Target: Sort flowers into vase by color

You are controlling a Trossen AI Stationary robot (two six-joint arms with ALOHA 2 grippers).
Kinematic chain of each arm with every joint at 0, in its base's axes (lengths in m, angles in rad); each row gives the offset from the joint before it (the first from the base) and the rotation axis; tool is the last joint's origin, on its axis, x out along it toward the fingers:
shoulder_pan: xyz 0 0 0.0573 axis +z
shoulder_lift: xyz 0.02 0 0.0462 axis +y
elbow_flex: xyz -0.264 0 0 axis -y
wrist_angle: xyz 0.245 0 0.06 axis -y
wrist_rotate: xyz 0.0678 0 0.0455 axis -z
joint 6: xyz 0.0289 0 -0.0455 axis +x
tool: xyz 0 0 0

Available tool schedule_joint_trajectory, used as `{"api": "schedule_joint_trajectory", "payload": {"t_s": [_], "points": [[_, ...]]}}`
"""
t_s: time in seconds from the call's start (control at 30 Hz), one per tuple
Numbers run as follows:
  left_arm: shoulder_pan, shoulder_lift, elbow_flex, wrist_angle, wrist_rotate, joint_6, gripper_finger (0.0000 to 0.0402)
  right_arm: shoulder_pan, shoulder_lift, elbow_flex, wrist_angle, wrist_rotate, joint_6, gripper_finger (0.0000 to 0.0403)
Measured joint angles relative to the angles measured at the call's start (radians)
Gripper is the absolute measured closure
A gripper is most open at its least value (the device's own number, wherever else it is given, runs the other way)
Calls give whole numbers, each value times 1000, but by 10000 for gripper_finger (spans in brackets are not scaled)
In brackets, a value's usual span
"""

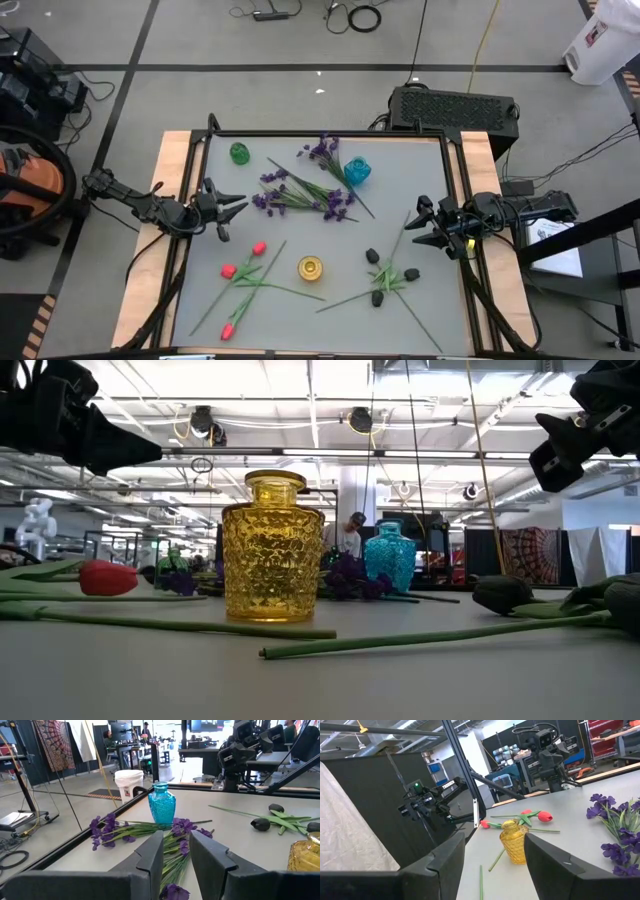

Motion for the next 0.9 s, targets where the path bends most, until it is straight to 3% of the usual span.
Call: {"api": "schedule_joint_trajectory", "payload": {"t_s": [0.9], "points": [[0,0,0,0,0,0,299,0,0,0,0,0,0,206]]}}
